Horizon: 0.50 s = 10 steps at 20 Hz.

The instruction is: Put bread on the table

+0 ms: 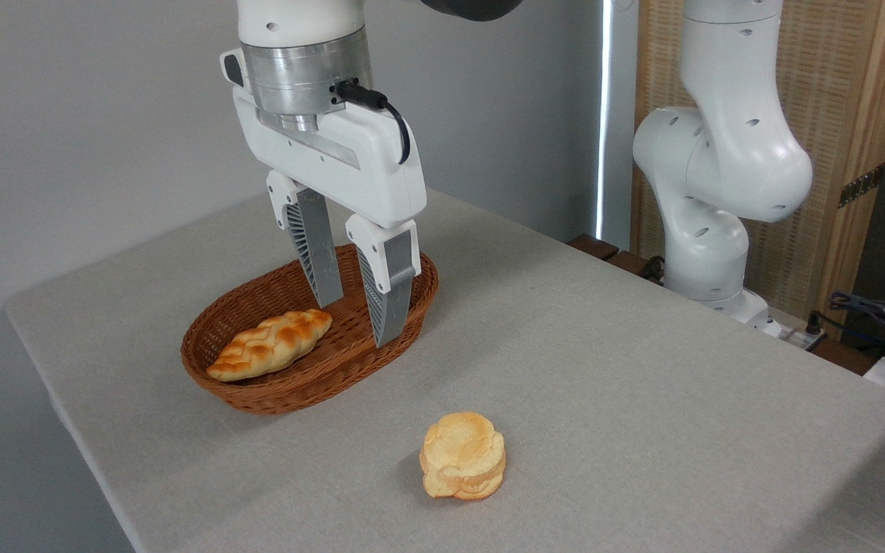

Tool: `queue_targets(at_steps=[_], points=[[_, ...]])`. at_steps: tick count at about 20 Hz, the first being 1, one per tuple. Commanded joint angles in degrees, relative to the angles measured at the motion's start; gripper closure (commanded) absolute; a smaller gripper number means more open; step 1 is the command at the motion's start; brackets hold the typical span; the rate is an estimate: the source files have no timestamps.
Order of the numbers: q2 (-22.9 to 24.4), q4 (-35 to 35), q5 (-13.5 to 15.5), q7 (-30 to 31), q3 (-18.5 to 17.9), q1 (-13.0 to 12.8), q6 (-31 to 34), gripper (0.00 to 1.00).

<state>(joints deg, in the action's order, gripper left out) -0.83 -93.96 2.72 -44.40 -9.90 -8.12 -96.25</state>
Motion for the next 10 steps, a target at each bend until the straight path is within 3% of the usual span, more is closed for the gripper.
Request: queue_targets(at_steps=[1,10], points=[[0.0,0.8,0.4,0.7,-0.6,-0.5,1.4,0.00],[-0.3,0.8,0.4,0.4,0.0,-0.7,1.2,0.00]])
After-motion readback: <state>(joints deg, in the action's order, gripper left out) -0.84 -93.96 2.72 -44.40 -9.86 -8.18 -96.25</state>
